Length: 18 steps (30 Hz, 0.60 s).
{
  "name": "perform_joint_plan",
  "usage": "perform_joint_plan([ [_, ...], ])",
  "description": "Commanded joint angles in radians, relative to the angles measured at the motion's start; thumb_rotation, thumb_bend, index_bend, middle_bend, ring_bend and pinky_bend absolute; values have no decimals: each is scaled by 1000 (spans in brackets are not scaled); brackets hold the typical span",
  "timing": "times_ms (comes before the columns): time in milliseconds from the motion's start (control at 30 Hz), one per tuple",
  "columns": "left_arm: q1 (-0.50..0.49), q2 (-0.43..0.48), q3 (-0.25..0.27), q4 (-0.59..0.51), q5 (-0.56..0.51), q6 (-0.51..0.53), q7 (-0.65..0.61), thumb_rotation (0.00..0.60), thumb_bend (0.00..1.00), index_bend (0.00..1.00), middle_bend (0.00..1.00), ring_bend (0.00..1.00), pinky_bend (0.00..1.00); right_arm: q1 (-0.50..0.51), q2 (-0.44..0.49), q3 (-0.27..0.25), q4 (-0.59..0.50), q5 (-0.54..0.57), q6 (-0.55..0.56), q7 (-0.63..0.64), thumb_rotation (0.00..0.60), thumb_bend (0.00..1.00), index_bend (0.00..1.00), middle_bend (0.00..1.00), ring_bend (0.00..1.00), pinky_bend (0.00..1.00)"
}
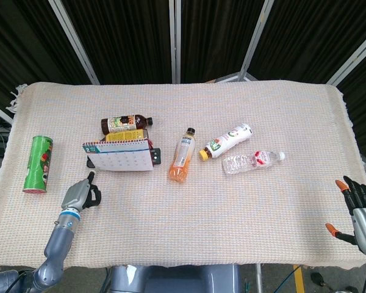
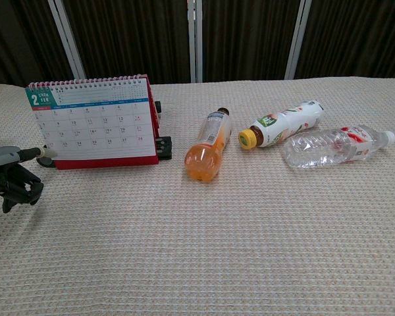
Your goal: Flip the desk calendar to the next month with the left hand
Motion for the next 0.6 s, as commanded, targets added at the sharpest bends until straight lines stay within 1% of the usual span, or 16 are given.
perform_joint_plan([
  [33,-20,-10,-12,12,-16,-10,11,600,665,0,647,710,628,0,-2,0,0,0,-1,-2,600,93,0,0,0,0],
  [400,-72,-34,-42,30,-44,-18,35,600,671,0,647,710,628,-2,-5,2,5,4,3,0,600,93,0,0,0,0],
  [467,-89,-39,-49,29,-33,-27,40,600,671,0,647,710,628,-2,-6,3,8,8,0,0,600,93,0,0,0,0],
  [600,-102,-39,-47,7,4,-16,45,600,672,0,647,710,628,-3,-6,4,8,11,1,0,600,94,0,0,0,0],
])
